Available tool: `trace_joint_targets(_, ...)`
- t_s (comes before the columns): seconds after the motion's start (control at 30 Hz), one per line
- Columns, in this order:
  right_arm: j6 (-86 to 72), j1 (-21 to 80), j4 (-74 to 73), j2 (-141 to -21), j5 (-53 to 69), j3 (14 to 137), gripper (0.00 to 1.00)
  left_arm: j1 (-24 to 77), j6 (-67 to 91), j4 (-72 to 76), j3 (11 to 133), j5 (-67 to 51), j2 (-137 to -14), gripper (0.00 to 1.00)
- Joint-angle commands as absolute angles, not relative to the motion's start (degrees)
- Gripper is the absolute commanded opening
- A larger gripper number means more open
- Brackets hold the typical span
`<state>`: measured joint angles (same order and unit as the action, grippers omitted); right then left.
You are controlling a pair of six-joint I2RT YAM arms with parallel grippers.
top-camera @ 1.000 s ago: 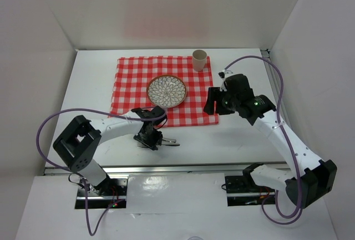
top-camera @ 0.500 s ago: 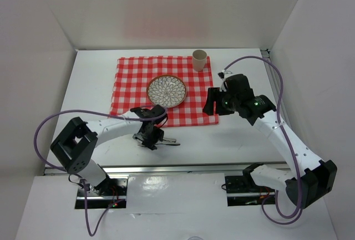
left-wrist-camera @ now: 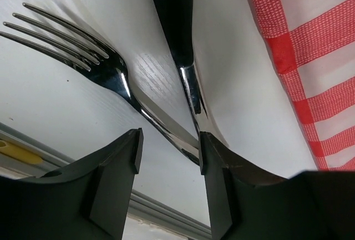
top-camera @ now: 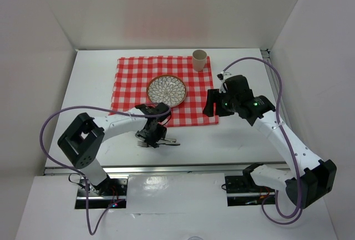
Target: Set the dinner table for one person
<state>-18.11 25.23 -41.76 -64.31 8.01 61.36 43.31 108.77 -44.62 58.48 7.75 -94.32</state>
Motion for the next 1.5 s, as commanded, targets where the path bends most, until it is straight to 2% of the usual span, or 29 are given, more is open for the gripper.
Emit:
trace_joint_targets(0.0, -16.6, 25.0, -42.6, -63.5, 8.3, 60.9, 0.7, 43.9, 114.0, -45.7, 57.1, 7.6, -93.8, 0.61)
trace_joint_targets(0.5, -16.6, 25.0, -42.1, -64.5, 8.3, 60.4, 0.7, 43.9, 114.5, -43.2, 52.5, 6.9, -93.3, 0.5)
trace_joint_targets(0.77, -16.6, 25.0, -42.1, -64.5, 8.3, 59.9, 0.7, 43.9, 114.0, -43.8, 52.5, 6.4, -94.7, 0.0)
trace_joint_targets(0.93, -16.6, 25.0, -42.1, -64.5, 8.3, 59.9, 0.7, 43.9, 114.5, -50.3, 53.6, 8.0, -89.3, 0.0)
trace_joint_targets(1.13, -16.1, 25.0, -41.6, -65.6, 10.3, 59.9, 0.7, 45.3, 110.1, -58.2, 58.2, 16.4, -77.1, 0.0)
trace_joint_targets(1.23, -16.1, 25.0, -41.0, -66.2, 10.8, 60.4, 0.7, 45.3, 99.3, -60.5, 64.1, 23.8, -76.3, 0.0)
trace_joint_targets(1.4, -16.6, 25.0, -41.0, -66.2, 11.3, 60.9, 0.7, 36.0, 78.6, -66.1, 80.0, 30.1, -85.2, 0.0)
trace_joint_targets(1.47, -16.6, 25.0, -41.0, -66.2, 11.3, 61.5, 0.7, 33.1, 65.6, -64.9, 87.7, 31.1, -88.5, 0.0)
